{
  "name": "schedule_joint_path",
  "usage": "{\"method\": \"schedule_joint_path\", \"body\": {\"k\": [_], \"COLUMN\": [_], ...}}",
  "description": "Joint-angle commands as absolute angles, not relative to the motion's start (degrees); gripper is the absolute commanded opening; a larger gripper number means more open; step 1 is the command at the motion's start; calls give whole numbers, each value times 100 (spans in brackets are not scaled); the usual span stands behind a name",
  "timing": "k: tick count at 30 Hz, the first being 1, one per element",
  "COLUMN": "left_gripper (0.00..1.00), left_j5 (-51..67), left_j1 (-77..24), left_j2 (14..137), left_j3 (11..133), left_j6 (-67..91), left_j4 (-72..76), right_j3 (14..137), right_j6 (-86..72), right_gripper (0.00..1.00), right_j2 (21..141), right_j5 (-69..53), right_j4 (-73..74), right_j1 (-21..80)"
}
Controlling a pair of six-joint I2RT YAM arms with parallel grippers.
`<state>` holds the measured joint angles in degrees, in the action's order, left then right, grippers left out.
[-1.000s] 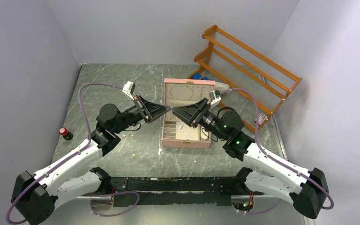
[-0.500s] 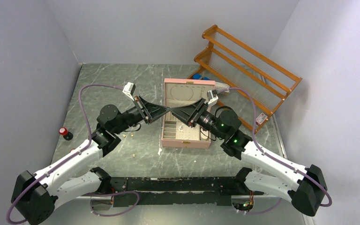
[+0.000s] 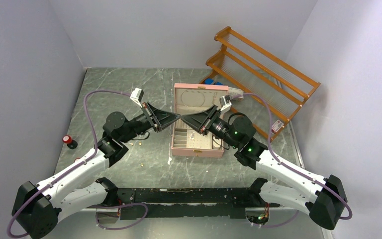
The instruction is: Organize the mixed jewelry
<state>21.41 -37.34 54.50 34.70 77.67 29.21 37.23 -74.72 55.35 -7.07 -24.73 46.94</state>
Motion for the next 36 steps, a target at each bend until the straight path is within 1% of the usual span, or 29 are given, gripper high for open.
{"method": "schedule_joint_path", "body": {"k": [1, 6, 7, 9, 10, 12, 15, 16, 19, 21, 25, 28, 32, 36], "left_gripper": [5, 5, 7, 17, 23, 38, 63, 69, 81, 87, 94, 98, 98, 98], "left_j5": [2121, 2080, 2063, 2007, 1978, 1884, 1689, 1621, 1425, 1230, 786, 362, 10, -196], "left_j1": [-3742, -3744, -3744, -3739, -3739, -3744, -3742, -3738, -3737, -3719, -3665, -3657, -3654, -3656], "left_j2": [5423, 5398, 5379, 5352, 5326, 5275, 5166, 5134, 5024, 4932, 4889, 5021, 5317, 5650], "left_j3": [3402, 3326, 3315, 3330, 3339, 3327, 3314, 3313, 3309, 3340, 3614, 4031, 4376, 4472], "left_j6": [7761, 7789, 7781, 7722, 7677, 7597, 7446, 7364, 7066, 6827, 6099, 5395, 4676, 4251], "left_j4": [3052, 3122, 3117, 2963, 2875, 2703, 2340, 2225, 1877, 1567, 685, -182, -970, -1163], "right_j3": [3805, 3864, 3871, 3862, 3847, 3828, 3808, 3781, 3745, 3753, 3931, 4282, 4654, 5068], "right_j6": [-7465, -7361, -7344, -7307, -7286, -7185, -6978, -6894, -6585, -6310, -5569, -4899, -4136, -3648], "right_gripper": [17, 9, 9, 9, 9, 8, 8, 8, 8, 8, 8, 8, 7, 6], "right_j2": [5449, 5458, 5459, 5443, 5430, 5381, 5230, 5171, 5014, 4933, 5015, 5309, 5739, 6268], "right_j5": [-712, -729, -722, -706, -699, -667, -580, -569, -753, -956, -1430, -1629, -1692, -1519], "right_j4": [-2577, -2496, -2465, -2402, -2353, -2216, -1830, -1722, -1234, -850, 131, 1036, 1990, 2642], "right_j1": [4676, 4676, 4676, 4671, 4675, 4676, 4647, 4619, 4408, 4172, 3682, 3352, 3145, 3103]}}
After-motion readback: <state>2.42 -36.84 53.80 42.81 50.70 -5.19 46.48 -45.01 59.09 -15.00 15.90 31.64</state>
